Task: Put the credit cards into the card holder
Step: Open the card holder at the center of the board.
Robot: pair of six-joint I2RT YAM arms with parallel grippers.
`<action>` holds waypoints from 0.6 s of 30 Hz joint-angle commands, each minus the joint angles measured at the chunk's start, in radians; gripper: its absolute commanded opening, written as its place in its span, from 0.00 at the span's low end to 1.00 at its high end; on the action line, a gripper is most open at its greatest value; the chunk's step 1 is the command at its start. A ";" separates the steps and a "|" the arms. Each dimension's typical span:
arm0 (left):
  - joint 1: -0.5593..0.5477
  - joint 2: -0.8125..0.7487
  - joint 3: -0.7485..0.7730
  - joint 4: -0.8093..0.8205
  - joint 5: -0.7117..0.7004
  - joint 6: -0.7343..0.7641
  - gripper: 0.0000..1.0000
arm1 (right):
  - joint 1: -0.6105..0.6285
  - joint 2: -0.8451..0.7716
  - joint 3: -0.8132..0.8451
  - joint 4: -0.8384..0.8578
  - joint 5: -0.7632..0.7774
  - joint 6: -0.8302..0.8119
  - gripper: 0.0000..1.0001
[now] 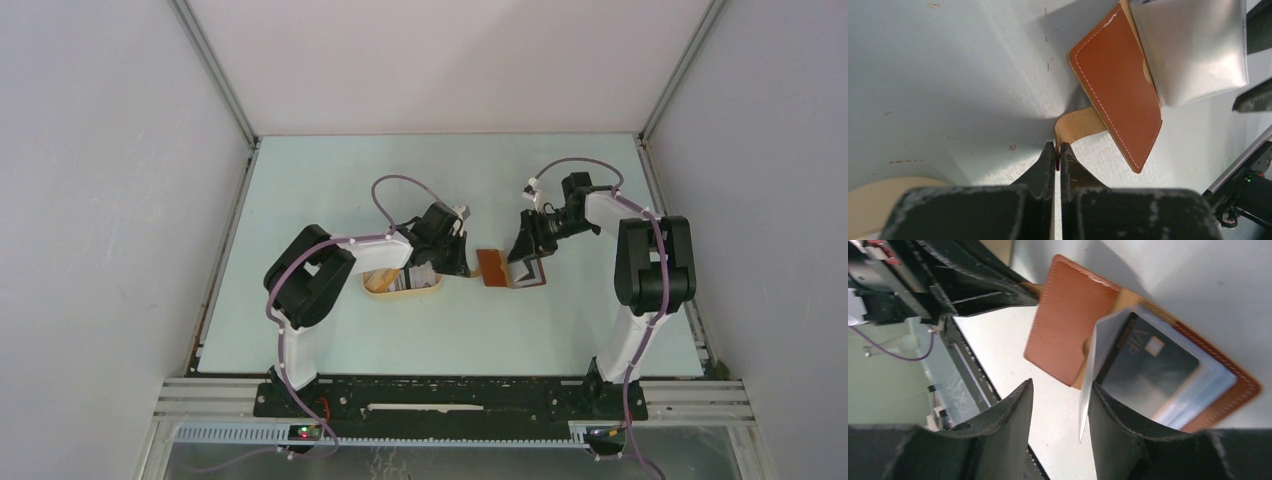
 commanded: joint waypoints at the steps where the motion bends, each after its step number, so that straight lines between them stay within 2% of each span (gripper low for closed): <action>1: -0.001 -0.024 -0.029 0.036 0.017 -0.017 0.01 | 0.036 0.016 0.006 -0.035 -0.171 -0.001 0.52; 7: 0.015 -0.085 -0.075 0.102 0.029 -0.078 0.23 | 0.118 0.072 0.005 -0.001 -0.173 0.070 0.53; 13: 0.038 -0.181 -0.125 0.105 -0.012 -0.115 0.32 | 0.122 0.130 0.006 0.023 -0.134 0.101 0.52; 18: 0.055 -0.261 -0.154 0.105 -0.043 -0.113 0.33 | 0.122 0.145 0.006 0.031 -0.106 0.112 0.52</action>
